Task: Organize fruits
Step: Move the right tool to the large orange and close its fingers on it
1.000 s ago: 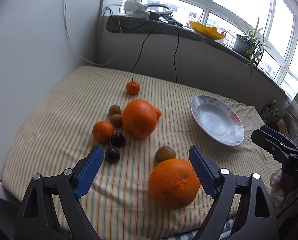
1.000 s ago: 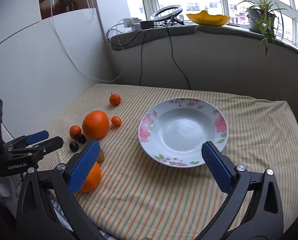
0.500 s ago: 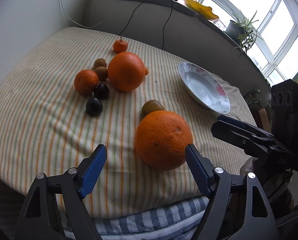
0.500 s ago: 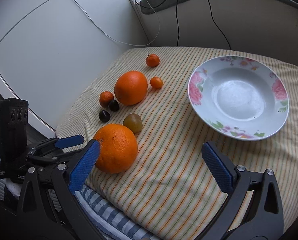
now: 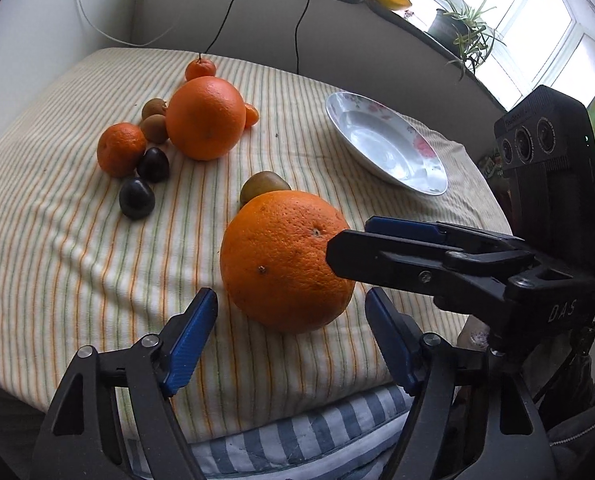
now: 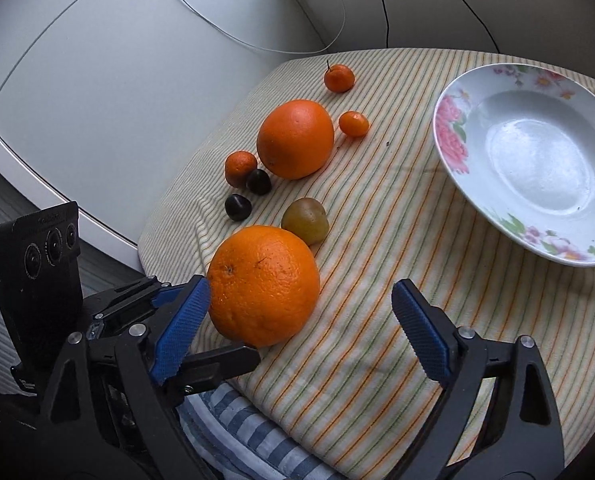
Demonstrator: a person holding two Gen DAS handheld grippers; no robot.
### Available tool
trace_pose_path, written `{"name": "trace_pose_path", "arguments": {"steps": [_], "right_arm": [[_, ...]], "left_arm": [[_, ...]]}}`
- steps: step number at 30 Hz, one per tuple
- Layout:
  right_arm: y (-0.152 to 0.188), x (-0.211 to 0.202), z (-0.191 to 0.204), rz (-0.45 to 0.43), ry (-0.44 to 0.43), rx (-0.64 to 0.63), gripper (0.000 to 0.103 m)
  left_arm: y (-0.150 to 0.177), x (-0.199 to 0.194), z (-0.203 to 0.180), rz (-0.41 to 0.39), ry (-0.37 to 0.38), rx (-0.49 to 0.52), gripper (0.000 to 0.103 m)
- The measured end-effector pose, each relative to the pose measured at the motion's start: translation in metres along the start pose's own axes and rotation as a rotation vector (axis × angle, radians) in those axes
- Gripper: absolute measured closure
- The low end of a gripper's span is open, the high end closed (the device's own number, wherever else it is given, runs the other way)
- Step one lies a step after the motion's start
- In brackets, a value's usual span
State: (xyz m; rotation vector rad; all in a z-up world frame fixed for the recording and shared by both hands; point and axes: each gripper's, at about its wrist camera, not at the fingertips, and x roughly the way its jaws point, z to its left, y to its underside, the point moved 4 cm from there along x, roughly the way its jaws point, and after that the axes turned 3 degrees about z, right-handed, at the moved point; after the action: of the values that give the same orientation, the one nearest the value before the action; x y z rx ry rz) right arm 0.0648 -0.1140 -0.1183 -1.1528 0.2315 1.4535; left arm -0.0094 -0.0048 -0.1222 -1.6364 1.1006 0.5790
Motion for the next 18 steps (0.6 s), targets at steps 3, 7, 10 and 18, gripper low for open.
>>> {"name": "trace_pose_path", "arguments": {"steps": [3,7,10,18], "right_arm": [[0.0,0.008,0.003,0.02,-0.017,-0.007,0.014],[0.0,0.015,0.007,0.035,-0.037,-0.008,0.018],[0.001,0.019,0.009,0.046,-0.066,0.003,0.022],[0.004,0.036,0.013,0.064,-0.079,-0.014,0.026]], "left_arm": [[-0.003,0.003,0.0,-0.001,-0.002,0.0,0.032],[-0.003,0.005,-0.001,-0.004,-0.006,0.003,0.034],[-0.004,0.006,0.0,-0.005,-0.008,0.0,0.036],[-0.004,0.005,0.0,-0.013,-0.014,0.009,0.036]]}}
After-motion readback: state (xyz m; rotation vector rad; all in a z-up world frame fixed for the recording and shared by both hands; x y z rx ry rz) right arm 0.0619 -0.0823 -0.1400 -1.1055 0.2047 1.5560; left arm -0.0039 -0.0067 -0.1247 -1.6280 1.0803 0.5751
